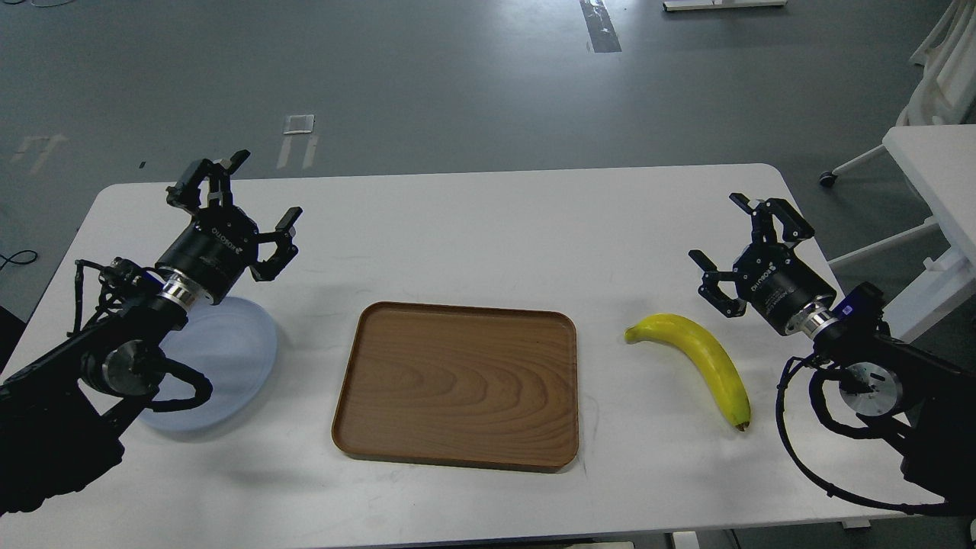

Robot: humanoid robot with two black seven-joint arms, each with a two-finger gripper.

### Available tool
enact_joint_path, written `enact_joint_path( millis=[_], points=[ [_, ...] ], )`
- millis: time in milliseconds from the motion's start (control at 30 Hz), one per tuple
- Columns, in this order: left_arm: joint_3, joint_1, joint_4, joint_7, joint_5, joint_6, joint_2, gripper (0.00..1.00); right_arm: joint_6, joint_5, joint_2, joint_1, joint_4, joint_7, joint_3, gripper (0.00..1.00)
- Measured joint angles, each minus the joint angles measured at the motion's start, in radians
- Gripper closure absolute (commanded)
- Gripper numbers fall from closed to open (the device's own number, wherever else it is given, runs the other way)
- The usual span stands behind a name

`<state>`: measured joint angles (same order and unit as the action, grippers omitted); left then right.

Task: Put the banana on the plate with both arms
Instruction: 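Move the left gripper toward the pale blue plate's rim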

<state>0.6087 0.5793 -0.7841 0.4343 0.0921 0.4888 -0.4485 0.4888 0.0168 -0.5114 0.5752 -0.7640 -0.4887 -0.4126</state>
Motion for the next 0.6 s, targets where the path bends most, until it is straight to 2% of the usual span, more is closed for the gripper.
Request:
enact_joint_path(
  millis=[200,467,600],
  points=[
    [-0.005,-0.004,0.008,0.0,0.004,0.0,-0.003,0.0,0.0,0.0,-0.018,-0.001,0.0,0.0,0.001,0.0],
    [-0.005,0.023,0.174,0.002,-0.002,0.0,-0.008,0.0,0.0,0.001,-0.02,0.001,0.0,0.0,0.004,0.0],
    [-0.014,0.067,0.192,0.011,0.015,0.0,-0.045,0.0,0.0,0.002,-0.021,0.001,0.0,0.0,0.005,0.0]
  ],
)
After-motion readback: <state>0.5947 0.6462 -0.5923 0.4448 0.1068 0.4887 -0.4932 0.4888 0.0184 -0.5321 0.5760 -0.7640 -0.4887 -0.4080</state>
